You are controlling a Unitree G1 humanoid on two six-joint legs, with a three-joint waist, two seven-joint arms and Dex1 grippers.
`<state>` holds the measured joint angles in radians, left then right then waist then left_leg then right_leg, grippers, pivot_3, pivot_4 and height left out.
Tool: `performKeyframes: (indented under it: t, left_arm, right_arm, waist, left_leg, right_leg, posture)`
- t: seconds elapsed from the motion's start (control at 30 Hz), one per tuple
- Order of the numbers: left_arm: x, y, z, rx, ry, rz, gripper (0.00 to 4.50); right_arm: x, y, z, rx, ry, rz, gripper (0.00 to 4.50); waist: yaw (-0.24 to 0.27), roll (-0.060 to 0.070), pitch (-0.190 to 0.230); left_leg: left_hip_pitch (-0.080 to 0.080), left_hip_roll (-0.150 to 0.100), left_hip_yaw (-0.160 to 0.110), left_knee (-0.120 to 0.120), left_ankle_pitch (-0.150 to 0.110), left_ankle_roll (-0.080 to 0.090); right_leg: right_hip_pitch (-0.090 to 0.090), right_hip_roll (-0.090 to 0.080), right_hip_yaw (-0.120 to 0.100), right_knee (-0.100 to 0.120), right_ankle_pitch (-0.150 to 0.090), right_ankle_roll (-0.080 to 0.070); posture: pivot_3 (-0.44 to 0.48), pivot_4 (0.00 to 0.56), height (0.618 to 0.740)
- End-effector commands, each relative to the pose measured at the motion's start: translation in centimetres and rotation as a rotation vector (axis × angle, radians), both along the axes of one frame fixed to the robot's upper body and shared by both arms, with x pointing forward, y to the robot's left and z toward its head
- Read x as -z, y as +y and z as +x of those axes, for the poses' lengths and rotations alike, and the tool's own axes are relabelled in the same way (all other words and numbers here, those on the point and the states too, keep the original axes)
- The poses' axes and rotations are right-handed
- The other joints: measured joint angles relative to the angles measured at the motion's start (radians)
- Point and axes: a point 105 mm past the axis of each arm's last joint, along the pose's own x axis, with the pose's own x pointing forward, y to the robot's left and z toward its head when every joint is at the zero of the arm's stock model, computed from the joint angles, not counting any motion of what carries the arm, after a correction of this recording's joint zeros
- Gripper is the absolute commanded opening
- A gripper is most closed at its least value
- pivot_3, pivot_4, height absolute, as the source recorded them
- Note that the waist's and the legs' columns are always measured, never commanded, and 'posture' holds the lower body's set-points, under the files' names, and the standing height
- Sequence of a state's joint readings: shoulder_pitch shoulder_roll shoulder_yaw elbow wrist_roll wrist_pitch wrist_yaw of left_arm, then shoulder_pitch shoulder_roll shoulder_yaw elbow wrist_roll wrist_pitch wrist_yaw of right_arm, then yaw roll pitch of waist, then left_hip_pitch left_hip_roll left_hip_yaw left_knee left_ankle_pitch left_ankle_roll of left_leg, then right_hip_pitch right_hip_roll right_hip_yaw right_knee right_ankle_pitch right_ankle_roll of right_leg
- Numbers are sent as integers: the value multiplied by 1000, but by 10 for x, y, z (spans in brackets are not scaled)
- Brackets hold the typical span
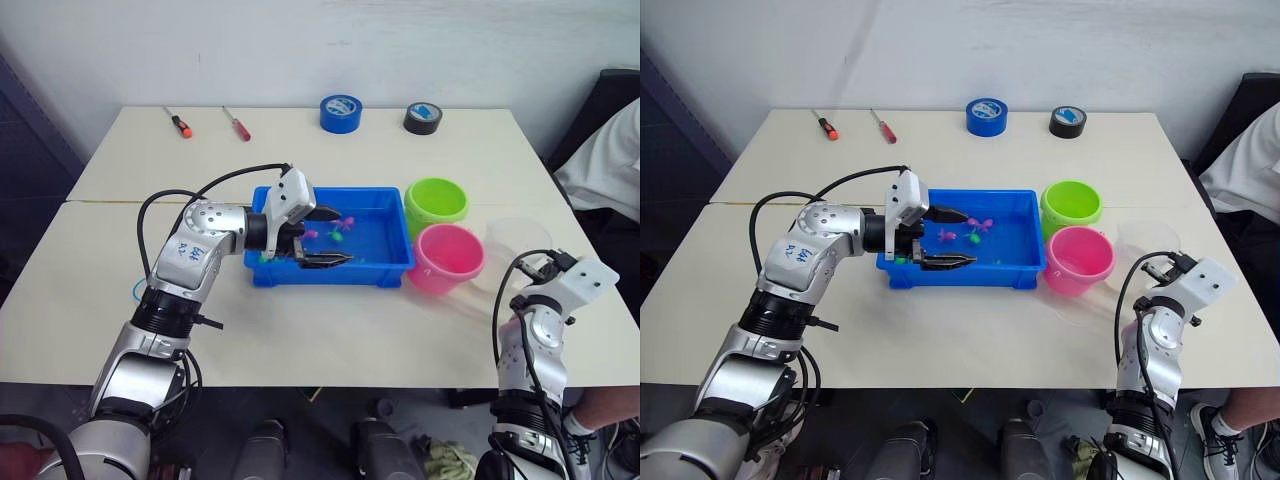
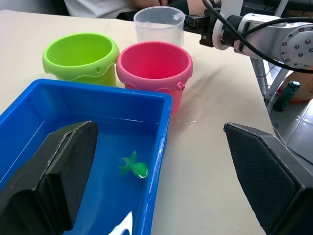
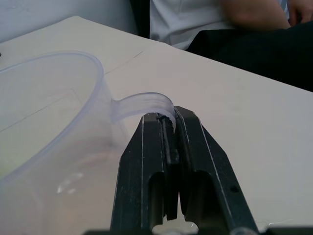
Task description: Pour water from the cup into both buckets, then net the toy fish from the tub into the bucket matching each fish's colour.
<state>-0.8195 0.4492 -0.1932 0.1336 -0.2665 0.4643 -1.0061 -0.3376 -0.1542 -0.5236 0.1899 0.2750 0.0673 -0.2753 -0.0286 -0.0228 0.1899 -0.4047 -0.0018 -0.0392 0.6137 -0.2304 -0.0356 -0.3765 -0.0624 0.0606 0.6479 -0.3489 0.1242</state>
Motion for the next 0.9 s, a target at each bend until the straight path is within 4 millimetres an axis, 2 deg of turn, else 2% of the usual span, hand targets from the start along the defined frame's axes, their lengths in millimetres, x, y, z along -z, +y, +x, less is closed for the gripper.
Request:
performKeyframes:
  t: [0.03, 0.13, 0.33, 0.6, 0.8, 0.9]
  left_arm:
    - [-12, 0, -1, 10, -46, -29, 4500]
    - [-14, -2, -1, 18, -52, -50, 4500]
    - [-19, -5, 5, 24, -65, -94, 4500]
    - [-19, -11, 11, 40, -72, -125, 4500]
    - [-22, -11, 13, 52, -73, -145, 4500]
    - [-26, -4, 12, 58, -66, -157, 4500]
  right_arm:
    - [-11, -14, -10, 46, -20, -34, 39]
    - [-16, -15, -11, 39, -26, -46, 39]
    - [-62, -23, -21, -29, -78, -177, 39]
    - [-104, -22, -29, -146, -45, -371, 39]
    - [-120, -13, -28, -237, -8, -487, 39]
    - [-132, -3, -26, -290, 12, -577, 39]
  waist:
    - [0, 0, 0]
    - [1, 0, 0]
    - [2, 1, 0]
    - [-2, 1, 1]
    - [1, 2, 1]
    - [0, 2, 1]
  left_leg:
    - [0, 0, 0, 0, 0, 0]
    - [0, 0, 0, 0, 0, 0]
    - [-1, 0, 0, 0, 0, 1]
    - [0, -1, 1, 0, 0, 1]
    - [-1, -1, 1, 0, 0, 1]
    - [-1, -1, 1, 0, 0, 1]
  right_leg:
    - [0, 0, 0, 0, 0, 0]
    - [0, 0, 0, 0, 0, 0]
    - [0, -1, 0, 0, 0, 0]
    - [0, 1, 0, 0, 0, 0]
    - [0, 1, 0, 0, 0, 0]
    - [0, 0, 0, -1, 0, 0]
  posture:
    - [0, 150, 734]
    - [0, 150, 734]
    - [0, 150, 734]
    - [0, 150, 734]
    - [0, 150, 734]
    - [0, 150, 734]
